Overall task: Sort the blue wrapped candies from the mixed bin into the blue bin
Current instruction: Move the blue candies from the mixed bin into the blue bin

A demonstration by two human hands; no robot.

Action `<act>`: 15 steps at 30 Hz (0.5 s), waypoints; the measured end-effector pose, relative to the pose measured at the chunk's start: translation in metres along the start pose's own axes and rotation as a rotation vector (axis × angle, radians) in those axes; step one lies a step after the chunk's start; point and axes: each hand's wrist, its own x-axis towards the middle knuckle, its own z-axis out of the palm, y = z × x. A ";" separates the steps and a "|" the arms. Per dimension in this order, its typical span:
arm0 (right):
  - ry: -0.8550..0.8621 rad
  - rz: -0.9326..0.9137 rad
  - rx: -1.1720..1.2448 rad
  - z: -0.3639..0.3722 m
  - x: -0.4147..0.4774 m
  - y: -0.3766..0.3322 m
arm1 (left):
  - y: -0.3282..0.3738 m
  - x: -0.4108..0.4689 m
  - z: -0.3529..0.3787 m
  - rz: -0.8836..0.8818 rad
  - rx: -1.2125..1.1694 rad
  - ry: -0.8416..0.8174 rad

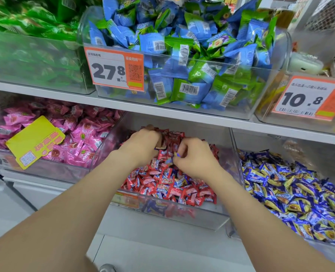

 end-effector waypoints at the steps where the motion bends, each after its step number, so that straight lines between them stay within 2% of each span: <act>1: 0.018 0.029 0.044 -0.007 0.000 -0.001 | -0.001 -0.001 -0.002 -0.008 -0.017 0.003; 4: 0.057 0.099 0.182 -0.024 0.001 -0.001 | -0.002 -0.005 -0.010 -0.033 -0.103 0.037; 8: -0.054 0.114 0.170 -0.029 0.000 0.007 | 0.006 -0.010 -0.018 -0.063 -0.240 0.102; 11: -0.127 0.067 0.126 -0.026 -0.002 0.010 | 0.014 -0.018 -0.018 0.033 -0.286 0.022; 15: -0.237 -0.023 -0.035 -0.022 -0.004 0.010 | 0.029 -0.023 -0.010 0.110 -0.172 -0.065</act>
